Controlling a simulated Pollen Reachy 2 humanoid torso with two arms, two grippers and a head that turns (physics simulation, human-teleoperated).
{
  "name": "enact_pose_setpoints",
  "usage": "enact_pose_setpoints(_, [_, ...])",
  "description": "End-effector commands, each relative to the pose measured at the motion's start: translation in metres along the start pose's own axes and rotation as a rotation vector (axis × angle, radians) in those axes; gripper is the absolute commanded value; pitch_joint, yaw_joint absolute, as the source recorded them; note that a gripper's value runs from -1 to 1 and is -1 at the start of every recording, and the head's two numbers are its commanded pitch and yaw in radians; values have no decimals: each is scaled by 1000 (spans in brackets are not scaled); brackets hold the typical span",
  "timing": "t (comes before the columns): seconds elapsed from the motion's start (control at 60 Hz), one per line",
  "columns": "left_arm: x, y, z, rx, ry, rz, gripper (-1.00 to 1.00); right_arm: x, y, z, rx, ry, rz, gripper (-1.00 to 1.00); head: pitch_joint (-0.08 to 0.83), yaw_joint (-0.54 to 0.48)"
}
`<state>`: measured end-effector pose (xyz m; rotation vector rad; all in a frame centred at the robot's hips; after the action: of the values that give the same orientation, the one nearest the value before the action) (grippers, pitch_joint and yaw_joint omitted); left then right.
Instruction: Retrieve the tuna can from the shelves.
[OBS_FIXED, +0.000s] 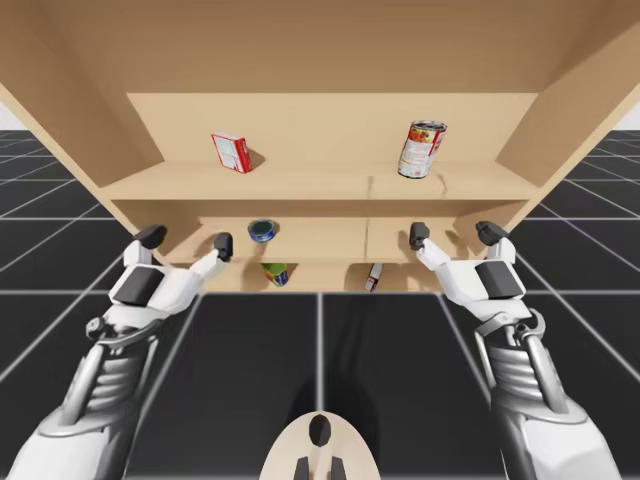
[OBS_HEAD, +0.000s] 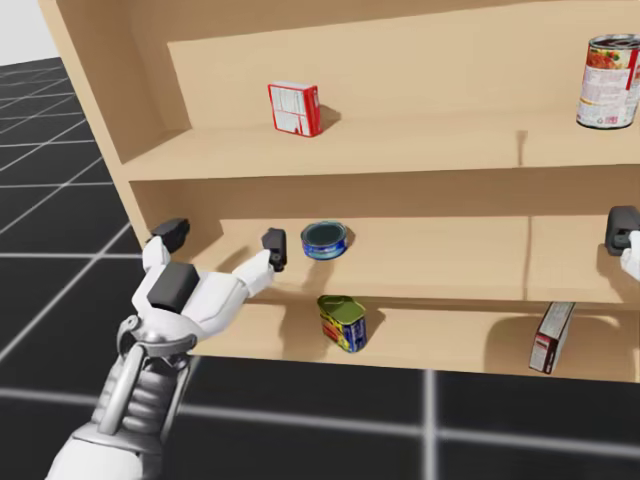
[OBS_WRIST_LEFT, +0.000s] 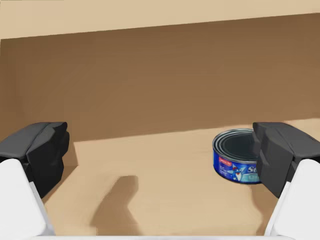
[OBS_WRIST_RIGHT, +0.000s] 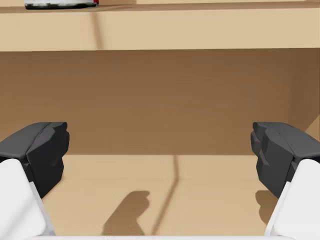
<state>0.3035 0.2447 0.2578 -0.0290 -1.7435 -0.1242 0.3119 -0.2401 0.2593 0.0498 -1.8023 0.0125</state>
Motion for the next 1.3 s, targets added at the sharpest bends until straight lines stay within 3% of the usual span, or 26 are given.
enact_pose_setpoints(0.017, [11,-23,5,-81,65,61,-1000,-1,1,1,-3,2,-1,-1000,430,234])
enact_pose_setpoints(0.183, [14,-48,-5,-134,113,65,-1000,-1,1,2,-2,-1,0,-1000,428,234])
enact_pose_setpoints(0.3, [12,-59,-21,-170,149,103,-1000,-1,1,1,-2,-2,0,-1000,430,236])
enact_pose_setpoints(0.383, [7,-66,-36,-162,170,97,-1000,-1,1,2,-4,-2,0,-1000,433,233])
enact_pose_setpoints(0.917, [-45,-79,-109,-106,307,139,-1000,1,-2,2,-13,-8,-9,-1000,447,231])
enact_pose_setpoints(1.15, [-64,-80,-119,-113,357,151,-1000,2,-3,3,-15,-8,-12,-1000,449,226])
enact_pose_setpoints(1.233, [-68,-81,-120,-127,356,150,-737,1,-3,2,-14,-7,-10,-1000,450,228])
enact_pose_setpoints(1.267, [-69,-82,-121,-128,349,147,107,1,-3,2,-14,-7,-10,-1000,450,228])
enact_pose_setpoints(1.283, [-69,-82,-121,-131,348,148,374,1,-3,2,-14,-7,-10,-1000,450,228])
enact_pose_setpoints(1.3, [-70,-83,-121,-137,345,145,771,1,-3,2,-14,-7,-10,-1000,450,228])
